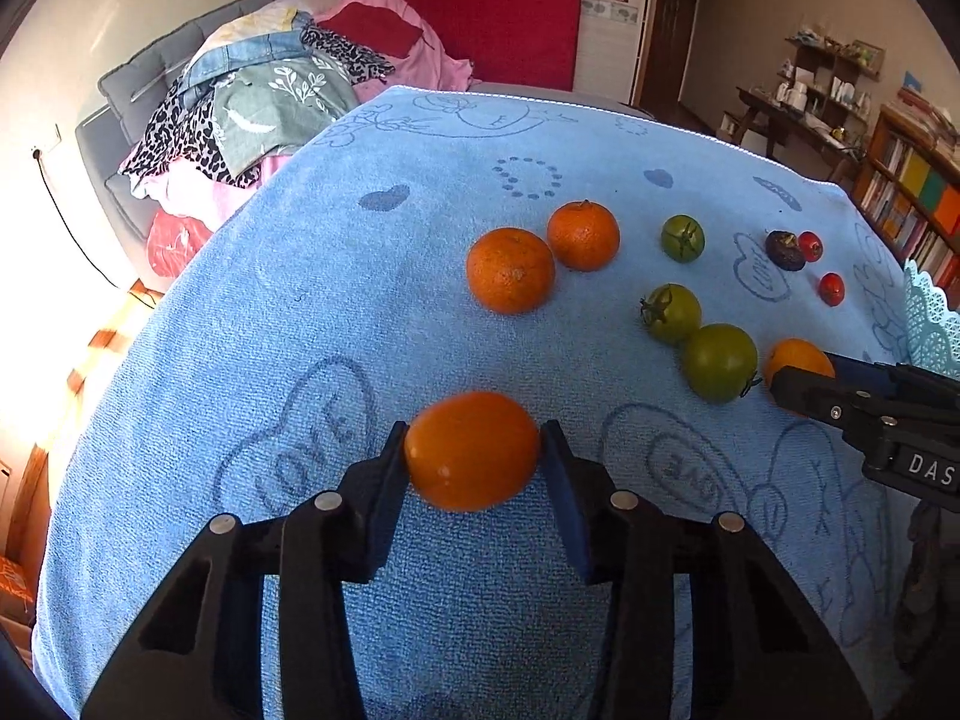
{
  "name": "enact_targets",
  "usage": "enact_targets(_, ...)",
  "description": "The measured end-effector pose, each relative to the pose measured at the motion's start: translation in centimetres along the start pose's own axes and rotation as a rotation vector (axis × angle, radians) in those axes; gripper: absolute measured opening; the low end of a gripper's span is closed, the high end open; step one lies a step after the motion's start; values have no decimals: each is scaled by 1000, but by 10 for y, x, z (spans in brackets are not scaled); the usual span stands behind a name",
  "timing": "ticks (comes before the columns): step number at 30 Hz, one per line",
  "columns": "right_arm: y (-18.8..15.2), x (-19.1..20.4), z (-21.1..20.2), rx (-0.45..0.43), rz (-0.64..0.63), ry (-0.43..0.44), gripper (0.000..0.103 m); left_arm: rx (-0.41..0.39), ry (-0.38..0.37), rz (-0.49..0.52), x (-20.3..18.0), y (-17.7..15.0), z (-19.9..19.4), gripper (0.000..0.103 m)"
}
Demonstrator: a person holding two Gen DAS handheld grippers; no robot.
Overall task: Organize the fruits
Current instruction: 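Close the left tool on an orange while the right tool grasps another orange, then carry both oranges into the mint lattice basket and open both tools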
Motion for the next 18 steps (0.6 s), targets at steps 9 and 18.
enact_targets(9,-7,3,3,-36,-17,-35,39,-11,-10,14,-3,1,-1,42)
enact_targets(18,-13,-7,-21,-101,35,-43,39,-33,-6,18,-5,1,-8,42)
Point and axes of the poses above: each gripper's, at about its wrist camera, not at the fingertips, and z roughly the way its jaws point, x to its left, y to its top, the point moved 2 cm from there along z, roughly the way its jaws point, and after that the axes turned 6 degrees about -z, right-handed, at the moved point
